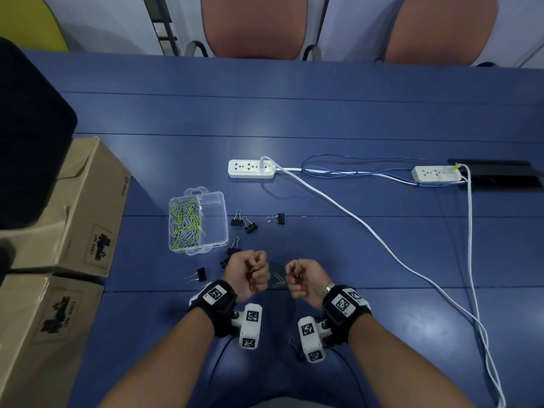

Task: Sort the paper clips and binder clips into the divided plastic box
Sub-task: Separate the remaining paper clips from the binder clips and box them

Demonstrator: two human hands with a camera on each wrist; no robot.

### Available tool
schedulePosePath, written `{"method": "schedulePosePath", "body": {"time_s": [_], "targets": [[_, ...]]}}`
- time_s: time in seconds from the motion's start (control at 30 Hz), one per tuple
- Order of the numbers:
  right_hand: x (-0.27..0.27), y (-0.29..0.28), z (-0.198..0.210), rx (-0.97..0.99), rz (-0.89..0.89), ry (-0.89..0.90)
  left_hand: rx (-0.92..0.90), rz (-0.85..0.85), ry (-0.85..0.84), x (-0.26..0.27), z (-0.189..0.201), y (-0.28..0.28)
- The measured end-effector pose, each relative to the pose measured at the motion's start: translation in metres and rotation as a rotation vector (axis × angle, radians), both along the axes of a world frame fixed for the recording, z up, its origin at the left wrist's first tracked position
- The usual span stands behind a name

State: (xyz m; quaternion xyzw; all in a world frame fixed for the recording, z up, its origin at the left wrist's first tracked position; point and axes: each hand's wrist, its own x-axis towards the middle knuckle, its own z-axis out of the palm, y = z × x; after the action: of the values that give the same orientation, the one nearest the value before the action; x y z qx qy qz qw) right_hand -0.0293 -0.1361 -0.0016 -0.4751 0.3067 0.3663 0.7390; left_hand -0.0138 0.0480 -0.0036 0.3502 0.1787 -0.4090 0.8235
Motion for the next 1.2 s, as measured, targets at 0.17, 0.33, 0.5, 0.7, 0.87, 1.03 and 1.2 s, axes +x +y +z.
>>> {"method": "schedulePosePath", "body": {"time_s": [0.17,0.33,0.5,0.7,0.87,1.03,1.2], "targets": [[0.003,-0.001,-0.010,-0.435,0.086,-0.198,0.152,0.002,0.003,0.001,-0.001,0.005],[-0.013,0.001,-0.021,-1.039,0.843,-0.686,0.154,0.031,0.013,0.003,-0.004,0.004],[-0.020,0.009,-0.028,-1.244,1.106,-0.784,0.194,0.038,0.031,0.002,-0.006,0.002],[-0.027,0.015,-0.028,-1.315,1.133,-0.808,0.191,0.072,0.045,0.000,-0.011,0.005],[-0.029,0.025,-0.025,-1.312,1.180,-0.770,0.212,0.099,0.043,-0.001,-0.011,0.009],[-0.031,0.028,-0.023,-1.317,1.333,-0.849,0.244,0.097,0.027,-0.003,-0.011,0.011],[-0.032,0.029,-0.027,-1.376,1.469,-0.896,0.271,0.097,0.026,-0.004,-0.008,0.014]]}}
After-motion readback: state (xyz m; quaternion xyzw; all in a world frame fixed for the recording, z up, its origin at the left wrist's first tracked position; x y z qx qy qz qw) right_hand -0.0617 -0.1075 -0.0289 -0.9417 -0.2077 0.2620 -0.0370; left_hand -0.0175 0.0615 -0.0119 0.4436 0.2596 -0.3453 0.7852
